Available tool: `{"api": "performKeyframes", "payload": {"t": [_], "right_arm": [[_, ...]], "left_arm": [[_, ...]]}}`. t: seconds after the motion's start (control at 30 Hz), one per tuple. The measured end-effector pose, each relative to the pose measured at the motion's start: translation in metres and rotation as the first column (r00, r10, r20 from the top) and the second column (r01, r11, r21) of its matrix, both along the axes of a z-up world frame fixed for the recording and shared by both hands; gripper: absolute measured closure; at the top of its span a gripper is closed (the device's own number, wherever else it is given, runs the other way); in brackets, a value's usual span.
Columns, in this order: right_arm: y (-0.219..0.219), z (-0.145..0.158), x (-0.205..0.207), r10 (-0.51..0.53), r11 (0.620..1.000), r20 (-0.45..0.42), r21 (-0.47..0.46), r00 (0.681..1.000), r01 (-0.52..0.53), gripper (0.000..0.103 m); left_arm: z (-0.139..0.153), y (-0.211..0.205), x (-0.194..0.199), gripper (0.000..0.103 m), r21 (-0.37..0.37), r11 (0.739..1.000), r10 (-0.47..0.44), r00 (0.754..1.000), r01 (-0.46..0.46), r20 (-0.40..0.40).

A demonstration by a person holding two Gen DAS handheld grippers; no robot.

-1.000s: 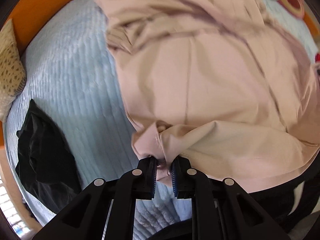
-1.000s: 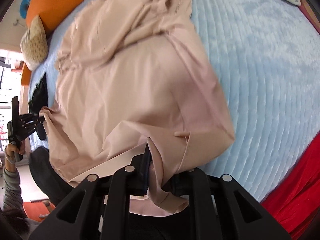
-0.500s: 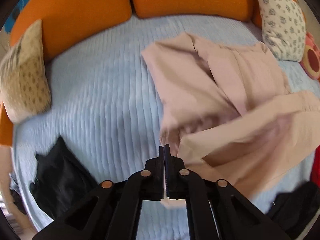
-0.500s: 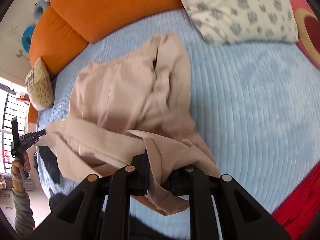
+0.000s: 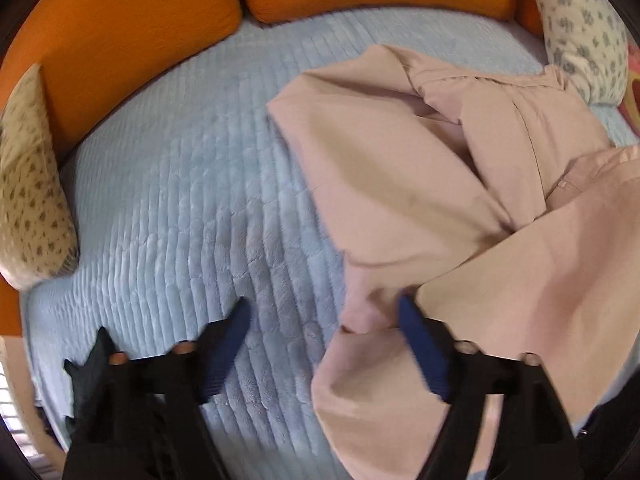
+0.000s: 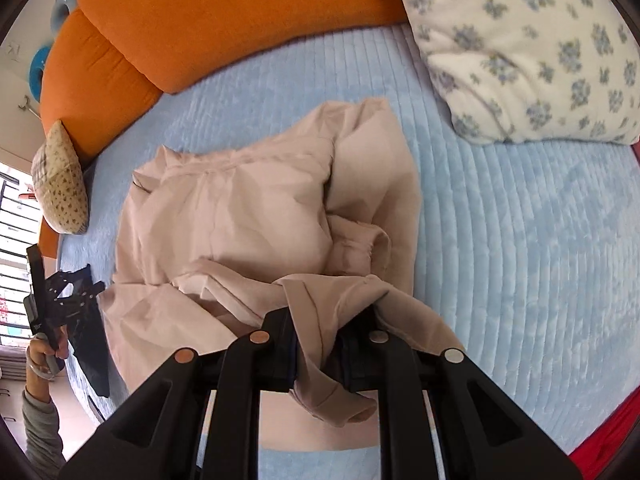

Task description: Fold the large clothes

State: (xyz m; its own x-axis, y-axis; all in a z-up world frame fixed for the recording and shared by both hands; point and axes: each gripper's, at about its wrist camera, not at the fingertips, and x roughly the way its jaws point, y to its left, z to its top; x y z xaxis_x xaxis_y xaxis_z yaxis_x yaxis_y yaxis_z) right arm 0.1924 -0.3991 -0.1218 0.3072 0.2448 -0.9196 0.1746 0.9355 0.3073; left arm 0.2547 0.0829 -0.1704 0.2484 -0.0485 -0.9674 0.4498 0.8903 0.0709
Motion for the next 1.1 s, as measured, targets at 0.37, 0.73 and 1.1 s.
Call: {"api": "performKeyframes", "payload": {"t": [0.37,0.73,1.1], "right_arm": [[-0.002,-0.024,-0.022,-0.007,1.000,-0.033,-0.009,0.999,0.007,0.087],[0.002,-0.032,-0.019,-0.004,0.999,-0.055,-0.037,0.998,0.002,0.087],[0.005,-0.034,-0.015,0.008,0.999,-0.060,-0.052,0.998,-0.012,0.087]], "left_arm": [[-0.029,0.069,-0.018,0.012,-0.321,0.942,0.063,0.991,-0.099,-0.119],[-0.061,0.051,-0.030,0.013,-0.454,0.891,-0.087,0.975,-0.016,-0.205],[-0.070,0.023,-0.032,0.062,-0.373,0.927,-0.098,0.986,0.042,-0.133]]}}
